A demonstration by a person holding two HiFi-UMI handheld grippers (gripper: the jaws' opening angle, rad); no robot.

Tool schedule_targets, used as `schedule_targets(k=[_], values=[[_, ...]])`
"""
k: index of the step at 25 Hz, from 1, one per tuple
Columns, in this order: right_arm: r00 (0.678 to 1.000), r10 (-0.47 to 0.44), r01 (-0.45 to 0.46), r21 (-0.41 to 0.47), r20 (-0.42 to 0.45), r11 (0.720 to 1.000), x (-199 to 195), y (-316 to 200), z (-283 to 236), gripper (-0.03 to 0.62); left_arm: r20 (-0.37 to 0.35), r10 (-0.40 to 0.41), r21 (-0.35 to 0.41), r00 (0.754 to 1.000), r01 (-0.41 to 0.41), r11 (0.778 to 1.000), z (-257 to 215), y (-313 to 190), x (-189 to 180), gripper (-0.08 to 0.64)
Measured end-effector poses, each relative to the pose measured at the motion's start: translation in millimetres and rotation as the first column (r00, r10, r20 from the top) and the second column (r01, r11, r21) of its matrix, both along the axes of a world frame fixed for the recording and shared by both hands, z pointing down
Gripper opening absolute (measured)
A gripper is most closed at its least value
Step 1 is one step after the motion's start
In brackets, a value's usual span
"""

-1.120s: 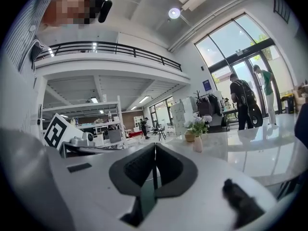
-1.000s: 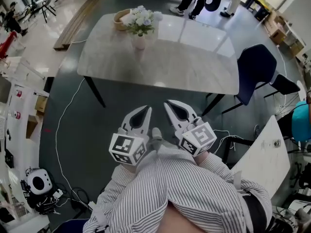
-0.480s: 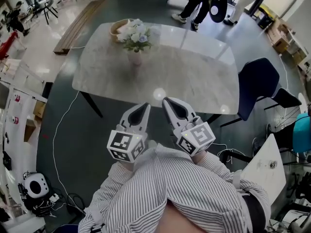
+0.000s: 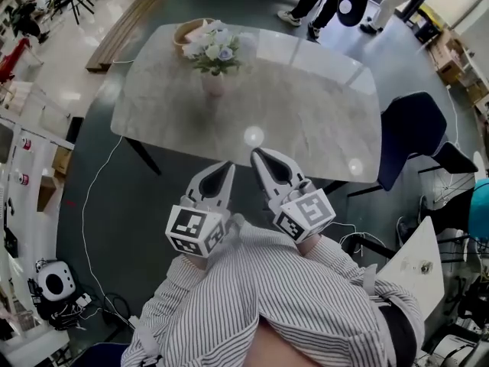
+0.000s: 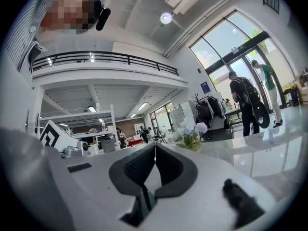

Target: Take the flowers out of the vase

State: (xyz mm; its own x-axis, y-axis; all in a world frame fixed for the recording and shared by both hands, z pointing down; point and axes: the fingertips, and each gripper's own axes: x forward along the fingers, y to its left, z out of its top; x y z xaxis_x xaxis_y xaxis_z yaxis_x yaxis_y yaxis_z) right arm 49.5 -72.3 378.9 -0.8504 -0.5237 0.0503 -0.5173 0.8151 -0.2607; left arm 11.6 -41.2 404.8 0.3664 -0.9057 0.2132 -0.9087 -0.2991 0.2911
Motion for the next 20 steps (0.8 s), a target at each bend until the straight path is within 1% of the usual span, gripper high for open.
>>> schedule_targets(k=[3, 10, 15, 20], values=[[0.999, -0.037, 0.037, -0.018, 0.004, 0.999, -6.4, -1.9, 4.3, 0.015, 0.004, 0.002, -0.005, 1.0, -0.002, 1.0, 2.8, -7.4, -1.7, 0.012], [1.0, -0.022, 0.022, -0.034, 0.003, 0.999, -19.7, -26.2, 7.6, 0.015, -0.002, 0.029, -0.025, 1.0, -0.029, 0.999, 8.7, -35.6, -14.2, 0.012], [1.0, 0.009, -0.009, -0.033, -0.012, 0.999, -36.1, -61.8, 12.4, 0.015, -0.009, 0.052, -0.016, 0.999, -0.052, 0.999, 8.5, -71.6, -33.2, 0.012], [1.0, 0.001, -0.001, -0.029, 0.0, 1.0, -68.7, -96.0, 6.0, 0.015, -0.02, 0.069, -0.029, 0.997, -0.07, 0.997, 7.4, -110.5, -62.5, 0.012]])
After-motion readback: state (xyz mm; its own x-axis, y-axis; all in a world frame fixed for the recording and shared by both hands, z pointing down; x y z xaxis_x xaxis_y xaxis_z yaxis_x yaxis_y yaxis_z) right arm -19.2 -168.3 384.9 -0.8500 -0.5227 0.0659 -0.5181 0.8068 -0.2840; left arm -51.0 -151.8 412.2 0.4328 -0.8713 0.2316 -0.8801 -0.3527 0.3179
